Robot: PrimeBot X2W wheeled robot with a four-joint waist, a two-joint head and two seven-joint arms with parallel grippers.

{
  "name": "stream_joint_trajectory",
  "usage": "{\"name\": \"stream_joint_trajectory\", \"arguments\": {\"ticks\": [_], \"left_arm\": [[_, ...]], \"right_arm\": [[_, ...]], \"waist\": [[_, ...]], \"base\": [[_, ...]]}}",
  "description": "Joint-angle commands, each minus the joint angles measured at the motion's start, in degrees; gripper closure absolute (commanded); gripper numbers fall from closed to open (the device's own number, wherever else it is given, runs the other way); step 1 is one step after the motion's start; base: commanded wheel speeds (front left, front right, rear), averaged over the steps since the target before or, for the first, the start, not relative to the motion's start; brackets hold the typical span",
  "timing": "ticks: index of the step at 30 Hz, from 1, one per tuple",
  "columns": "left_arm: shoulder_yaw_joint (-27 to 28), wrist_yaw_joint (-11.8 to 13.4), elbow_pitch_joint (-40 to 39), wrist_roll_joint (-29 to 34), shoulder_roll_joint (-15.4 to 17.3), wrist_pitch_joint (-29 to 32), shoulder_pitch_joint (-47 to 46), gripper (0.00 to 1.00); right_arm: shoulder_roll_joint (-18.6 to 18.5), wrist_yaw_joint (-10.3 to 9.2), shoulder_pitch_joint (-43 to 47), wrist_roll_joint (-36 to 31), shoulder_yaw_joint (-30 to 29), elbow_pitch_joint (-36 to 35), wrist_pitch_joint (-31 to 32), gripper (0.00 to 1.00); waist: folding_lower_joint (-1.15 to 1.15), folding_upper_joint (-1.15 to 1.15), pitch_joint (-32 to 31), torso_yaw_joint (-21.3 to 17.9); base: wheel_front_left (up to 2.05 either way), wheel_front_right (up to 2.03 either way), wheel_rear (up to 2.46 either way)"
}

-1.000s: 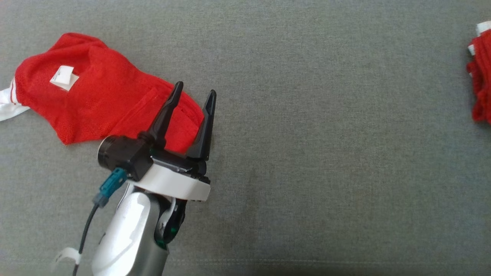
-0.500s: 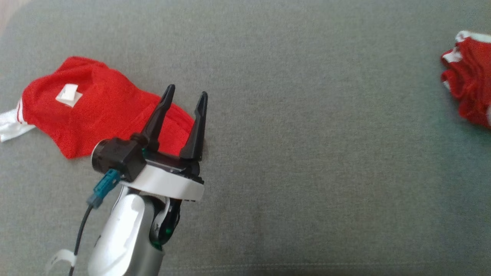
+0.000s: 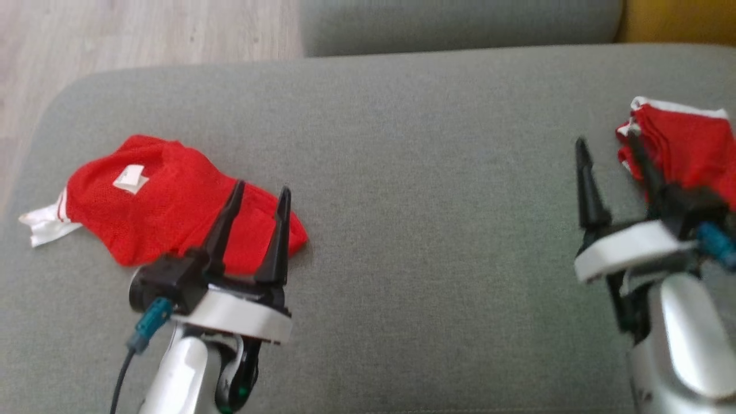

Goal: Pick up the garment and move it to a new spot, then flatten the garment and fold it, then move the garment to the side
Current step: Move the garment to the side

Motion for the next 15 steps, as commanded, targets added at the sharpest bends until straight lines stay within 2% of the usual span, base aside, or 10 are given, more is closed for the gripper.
{"name": "stream_joint_trajectory", "arguments": {"ticks": [1, 7, 15], "left_arm": [[2.4, 0.0, -1.6, 0.3, 0.4, -0.3, -0.6, 0.0], [2.5, -0.2, -0.6, 0.3, 0.4, -0.3, 2.4, 0.0], [2.7, -0.3, -0.5, 0.1, 0.4, -0.3, 4.4, 0.0]], "right_arm": [[0.9, -0.05, 0.1, 0.5, 1.0, -1.6, -1.7, 0.0], [3.0, -0.05, 5.6, 1.8, 0.4, -0.1, -6.7, 0.0], [3.3, -0.05, 9.7, 5.4, 1.8, 1.1, -9.3, 0.0]], "waist": [[0.02, 0.0, -1.2, 0.2], [0.02, 0.0, -3.0, 1.0], [0.02, 0.0, -4.4, 1.5]], "base": [[0.0, 0.0, 0.0], [0.0, 0.0, 0.0], [0.0, 0.0, 0.0]]}}
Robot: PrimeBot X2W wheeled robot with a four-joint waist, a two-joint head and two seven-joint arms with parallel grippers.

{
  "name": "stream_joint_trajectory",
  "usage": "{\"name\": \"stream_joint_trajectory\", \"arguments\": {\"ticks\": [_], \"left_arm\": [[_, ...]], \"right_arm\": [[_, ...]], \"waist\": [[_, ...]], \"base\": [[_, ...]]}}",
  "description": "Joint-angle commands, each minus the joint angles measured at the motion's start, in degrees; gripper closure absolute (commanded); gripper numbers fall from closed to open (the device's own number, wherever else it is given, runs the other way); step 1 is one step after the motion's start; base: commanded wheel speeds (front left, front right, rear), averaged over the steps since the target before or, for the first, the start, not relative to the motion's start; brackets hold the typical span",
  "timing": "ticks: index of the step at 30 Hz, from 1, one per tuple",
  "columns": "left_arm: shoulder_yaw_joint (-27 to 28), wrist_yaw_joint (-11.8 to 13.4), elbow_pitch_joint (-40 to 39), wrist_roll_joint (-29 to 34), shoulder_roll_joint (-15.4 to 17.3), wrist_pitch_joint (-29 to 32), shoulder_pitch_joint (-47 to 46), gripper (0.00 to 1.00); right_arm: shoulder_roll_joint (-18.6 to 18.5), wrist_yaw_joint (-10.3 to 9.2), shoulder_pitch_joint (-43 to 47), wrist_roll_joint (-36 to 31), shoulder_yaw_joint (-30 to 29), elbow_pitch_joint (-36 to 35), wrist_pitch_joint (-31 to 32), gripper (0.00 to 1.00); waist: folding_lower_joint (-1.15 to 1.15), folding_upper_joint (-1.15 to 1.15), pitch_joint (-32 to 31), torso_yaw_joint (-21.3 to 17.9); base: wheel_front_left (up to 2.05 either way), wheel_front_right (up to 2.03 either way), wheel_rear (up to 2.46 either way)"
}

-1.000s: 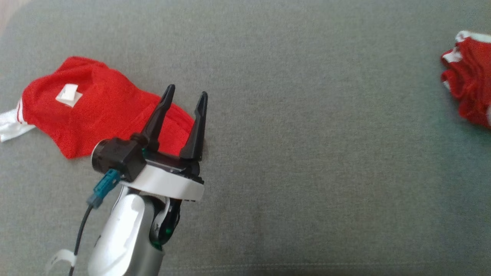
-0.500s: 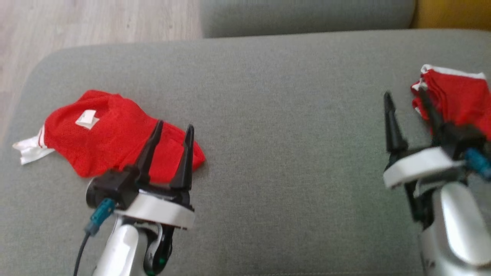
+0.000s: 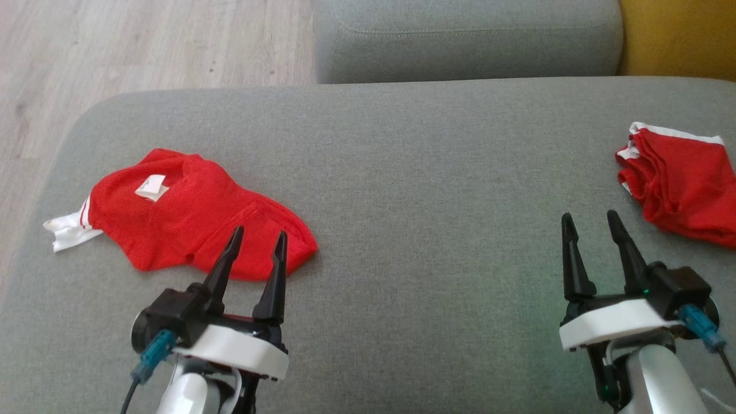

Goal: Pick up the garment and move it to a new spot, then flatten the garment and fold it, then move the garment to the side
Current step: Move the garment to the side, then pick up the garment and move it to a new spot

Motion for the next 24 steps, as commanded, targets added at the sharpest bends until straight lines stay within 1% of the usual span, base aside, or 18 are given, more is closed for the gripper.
{"name": "stream_joint_trajectory", "arguments": {"ticks": [1, 24], "left_arm": [[2.0, -0.1, -2.1, 0.0, 0.3, -0.3, -1.4, 0.0], [1.0, 0.4, -2.3, -0.7, 0.3, -0.3, -0.8, 0.0]], "right_arm": [[-0.1, -0.05, -1.0, 0.4, 1.7, -1.6, -1.0, 0.0], [-0.1, -0.05, 0.0, 1.1, 2.8, -1.7, -1.8, 0.0]], "waist": [[0.0, 0.0, -0.2, 0.0], [0.0, 0.0, -0.3, -0.1]], "base": [[0.0, 0.0, 0.0], [0.0, 0.0, 0.0]]}}
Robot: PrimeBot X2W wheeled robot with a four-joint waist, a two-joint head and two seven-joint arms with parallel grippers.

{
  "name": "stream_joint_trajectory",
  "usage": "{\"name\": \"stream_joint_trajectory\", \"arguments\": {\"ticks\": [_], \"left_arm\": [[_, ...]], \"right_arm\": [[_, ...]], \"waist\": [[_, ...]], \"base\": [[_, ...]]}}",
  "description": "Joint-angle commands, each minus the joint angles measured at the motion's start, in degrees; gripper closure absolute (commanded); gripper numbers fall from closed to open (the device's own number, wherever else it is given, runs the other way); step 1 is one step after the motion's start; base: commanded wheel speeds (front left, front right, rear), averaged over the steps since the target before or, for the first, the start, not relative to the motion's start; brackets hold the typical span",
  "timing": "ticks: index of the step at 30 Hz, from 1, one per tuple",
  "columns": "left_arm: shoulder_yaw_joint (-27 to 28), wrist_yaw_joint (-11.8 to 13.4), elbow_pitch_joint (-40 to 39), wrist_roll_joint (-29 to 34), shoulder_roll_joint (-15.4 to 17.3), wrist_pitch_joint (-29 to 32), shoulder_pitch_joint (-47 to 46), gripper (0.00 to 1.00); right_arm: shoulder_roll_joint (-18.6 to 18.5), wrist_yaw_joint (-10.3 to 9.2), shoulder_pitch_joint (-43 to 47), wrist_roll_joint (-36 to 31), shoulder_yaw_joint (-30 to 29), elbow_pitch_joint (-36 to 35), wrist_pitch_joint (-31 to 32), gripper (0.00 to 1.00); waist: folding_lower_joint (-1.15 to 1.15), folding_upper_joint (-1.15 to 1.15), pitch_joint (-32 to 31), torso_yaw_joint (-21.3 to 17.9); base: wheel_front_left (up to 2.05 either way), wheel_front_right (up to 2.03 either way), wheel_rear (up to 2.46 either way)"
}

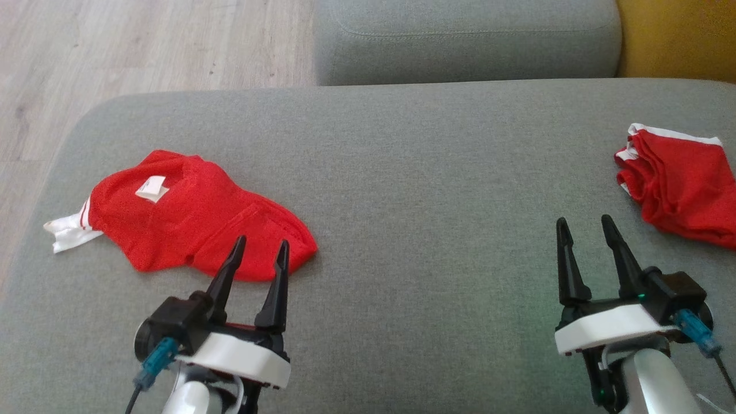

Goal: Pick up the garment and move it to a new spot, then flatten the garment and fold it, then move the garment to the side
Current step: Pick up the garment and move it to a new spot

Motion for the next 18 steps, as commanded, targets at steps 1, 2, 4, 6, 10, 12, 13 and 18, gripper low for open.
{"name": "stream_joint_trajectory", "arguments": {"ticks": [1, 2, 4, 6, 10, 12, 13, 18], "left_arm": [[1.5, 0.1, -2.1, -0.1, 0.3, -0.3, -2.3, 0.0], [1.5, 0.1, -2.1, 0.0, 0.3, -0.3, -2.3, 0.0], [1.4, 0.1, -2.1, 0.0, 0.3, -0.3, -2.3, 0.0], [1.5, 0.1, -2.0, 0.0, 0.3, -0.3, -2.3, 0.0], [1.6, 0.1, -2.0, 0.1, 0.3, -0.3, -2.4, 0.0], [1.6, 0.1, -2.0, 0.1, 0.3, -0.3, -2.5, 0.0], [1.6, 0.1, -2.0, 0.1, 0.3, -0.3, -2.5, 0.0], [1.5, 0.0, -1.9, 0.0, 0.3, -0.3, -2.6, 0.0]], "right_arm": [[-0.1, -0.05, -0.7, 0.3, 1.5, -2.1, -0.8, 0.0], [-0.1, -0.05, -0.7, 0.3, 1.5, -2.2, -0.8, 0.0], [-0.1, -0.05, -0.6, 0.4, 1.5, -2.3, -0.8, 0.0], [-0.1, -0.05, -0.6, 0.4, 1.5, -2.4, -0.8, 0.0], [-0.1, -0.05, -0.5, 0.6, 1.5, -2.5, -0.8, 0.0], [-0.1, -0.05, -0.6, 0.7, 1.6, -2.4, -0.8, 0.0], [-0.1, -0.05, -0.6, 0.7, 1.6, -2.4, -0.8, 0.0], [-0.1, -0.05, -0.6, 0.6, 1.6, -2.2, -0.8, 0.0]], "waist": [[0.0, 0.0, 0.0, 0.0], [0.0, 0.0, 0.0, 0.0], [0.0, 0.0, 0.1, 0.0], [0.0, 0.0, 0.1, 0.0], [0.0, 0.0, 0.2, -0.1], [0.0, 0.0, 0.3, -0.1], [0.0, 0.0, 0.3, -0.1], [0.0, 0.0, 0.4, -0.1]], "base": [[0.0, 0.0, 0.0], [0.0, 0.0, 0.0], [0.0, 0.0, 0.0], [0.0, 0.0, 0.0], [0.0, 0.0, 0.0], [0.0, 0.0, 0.0], [0.0, 0.0, 0.0], [0.0, 0.0, 0.0]]}}
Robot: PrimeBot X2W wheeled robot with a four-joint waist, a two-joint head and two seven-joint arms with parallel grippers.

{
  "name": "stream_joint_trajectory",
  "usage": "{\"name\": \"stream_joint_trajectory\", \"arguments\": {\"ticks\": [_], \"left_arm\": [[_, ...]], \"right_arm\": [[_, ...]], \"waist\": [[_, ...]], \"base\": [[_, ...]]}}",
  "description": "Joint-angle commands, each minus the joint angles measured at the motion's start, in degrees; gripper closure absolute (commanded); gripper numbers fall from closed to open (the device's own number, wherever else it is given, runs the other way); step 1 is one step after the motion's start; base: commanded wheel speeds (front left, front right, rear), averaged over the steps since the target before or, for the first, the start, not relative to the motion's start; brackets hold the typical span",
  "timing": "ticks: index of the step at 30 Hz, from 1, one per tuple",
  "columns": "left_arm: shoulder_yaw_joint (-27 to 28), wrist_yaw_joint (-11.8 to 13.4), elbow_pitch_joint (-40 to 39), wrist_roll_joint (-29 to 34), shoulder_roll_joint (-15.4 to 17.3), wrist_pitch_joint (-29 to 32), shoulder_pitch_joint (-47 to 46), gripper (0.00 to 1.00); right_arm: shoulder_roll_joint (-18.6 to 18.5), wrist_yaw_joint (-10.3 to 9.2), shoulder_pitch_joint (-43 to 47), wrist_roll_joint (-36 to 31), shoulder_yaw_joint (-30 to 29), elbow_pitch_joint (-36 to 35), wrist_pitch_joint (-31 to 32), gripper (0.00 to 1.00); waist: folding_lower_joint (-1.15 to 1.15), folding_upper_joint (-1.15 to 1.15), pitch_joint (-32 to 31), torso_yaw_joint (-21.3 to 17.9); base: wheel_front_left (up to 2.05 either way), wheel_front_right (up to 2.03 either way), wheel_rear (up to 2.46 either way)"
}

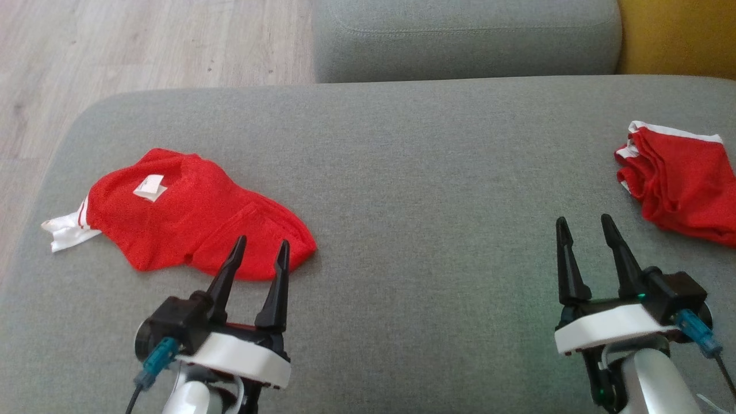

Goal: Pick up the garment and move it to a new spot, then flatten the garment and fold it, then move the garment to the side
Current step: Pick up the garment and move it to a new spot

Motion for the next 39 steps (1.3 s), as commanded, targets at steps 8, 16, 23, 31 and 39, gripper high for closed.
{"name": "stream_joint_trajectory", "arguments": {"ticks": [8, 16, 23, 31, 39], "left_arm": [[1.9, 0.1, -1.6, 0.3, 0.3, -0.3, -2.8, 0.0], [3.0, 0.3, -1.2, 0.9, 0.3, -0.3, -3.0, 0.0], [4.6, 0.5, -0.6, 1.7, 0.3, -0.3, -2.9, 0.0], [7.1, 0.5, -0.1, 2.5, 0.3, -0.3, -2.9, 0.0], [9.8, -0.1, 0.7, 3.3, 0.3, -0.3, -3.4, 0.0]], "right_arm": [[-0.1, -0.05, -0.5, 0.1, 1.7, -1.6, -0.8, 0.0], [-0.1, -0.05, -0.1, 0.5, 3.2, -1.4, -0.8, 0.0], [-0.1, -0.05, 0.6, 1.3, 5.3, -0.7, -0.8, 0.0], [-0.1, -0.05, 0.2, 2.3, 8.1, 0.2, -0.8, 0.0], [-0.1, -0.05, -0.3, 2.9, 9.5, 0.7, -0.8, 0.0]], "waist": [[0.0, 0.0, -0.2, 1.2], [0.0, 0.0, -0.5, 5.0], [0.0, 0.0, -0.8, 10.0], [0.0, 0.0, -0.5, 14.7], [0.0, 0.0, -0.1, 16.6]], "base": [[0.0, 0.0, 0.0], [0.0, 0.0, 0.0], [0.0, 0.0, 0.0], [0.0, 0.0, 0.0], [0.0, 0.0, 0.0]]}}
